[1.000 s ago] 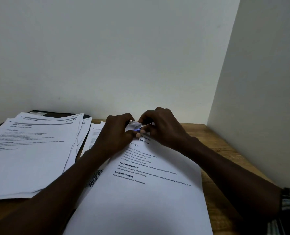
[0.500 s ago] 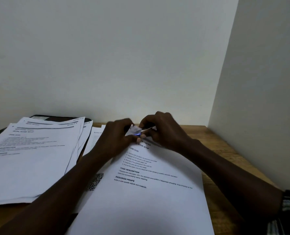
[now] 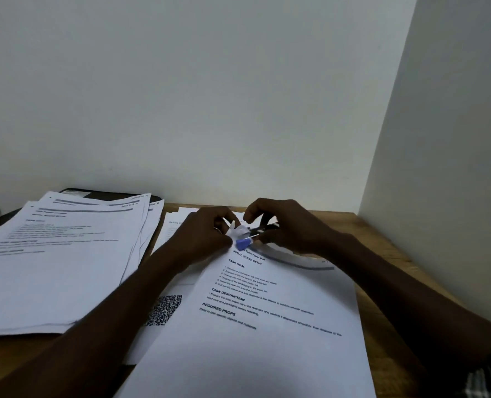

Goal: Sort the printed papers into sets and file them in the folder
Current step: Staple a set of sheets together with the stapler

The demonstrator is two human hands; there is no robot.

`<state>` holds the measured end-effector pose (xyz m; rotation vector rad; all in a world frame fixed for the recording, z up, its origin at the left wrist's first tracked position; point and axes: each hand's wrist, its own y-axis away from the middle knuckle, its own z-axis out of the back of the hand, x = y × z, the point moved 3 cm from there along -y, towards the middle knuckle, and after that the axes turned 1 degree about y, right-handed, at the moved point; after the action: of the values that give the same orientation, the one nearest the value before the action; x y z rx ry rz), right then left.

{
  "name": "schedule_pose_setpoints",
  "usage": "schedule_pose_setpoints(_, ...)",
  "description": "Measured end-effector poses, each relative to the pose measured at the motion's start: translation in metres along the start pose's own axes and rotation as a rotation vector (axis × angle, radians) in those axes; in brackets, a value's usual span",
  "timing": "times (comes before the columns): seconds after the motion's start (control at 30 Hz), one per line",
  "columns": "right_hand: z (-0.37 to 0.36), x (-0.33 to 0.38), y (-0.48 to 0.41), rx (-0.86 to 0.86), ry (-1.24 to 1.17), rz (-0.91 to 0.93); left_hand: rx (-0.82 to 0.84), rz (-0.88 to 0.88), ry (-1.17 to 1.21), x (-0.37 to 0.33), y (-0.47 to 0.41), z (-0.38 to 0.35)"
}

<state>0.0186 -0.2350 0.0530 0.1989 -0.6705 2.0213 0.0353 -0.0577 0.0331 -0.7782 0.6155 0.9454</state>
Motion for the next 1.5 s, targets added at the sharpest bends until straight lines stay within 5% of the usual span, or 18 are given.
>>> schedule_pose_setpoints(0.27, -0.019, 0.005, 0.009, -0.207, 0.481, 0.291, -0.051, 0.040, 0.011, 0.010, -0.003, -0.001)
schedule_pose_setpoints(0.43, -0.022, 0.000, 0.008, -0.317, 0.456, 0.332, -0.063, 0.024, 0.012, 0.015, -0.005, -0.003)
schedule_pose_setpoints(0.63, -0.026, -0.013, 0.008, -0.342, 0.028, 0.232, -0.058, 0.106, 0.022, 0.020, -0.007, -0.006)
schedule_pose_setpoints(0.87, -0.023, 0.004, 0.009, -0.439, 0.639, 0.179, -0.117, 0.107, 0.073, 0.010, -0.006, -0.005)
schedule_pose_setpoints(1.03, -0.013, -0.006, 0.009, -0.450, 0.581, 0.130, -0.056, 0.214, 0.305, 0.020, -0.005, -0.005)
schedule_pose_setpoints(1.5, -0.005, -0.034, 0.014, -0.404, 0.503, -0.169, -0.056, 0.139, 0.310, 0.011, -0.004, -0.016)
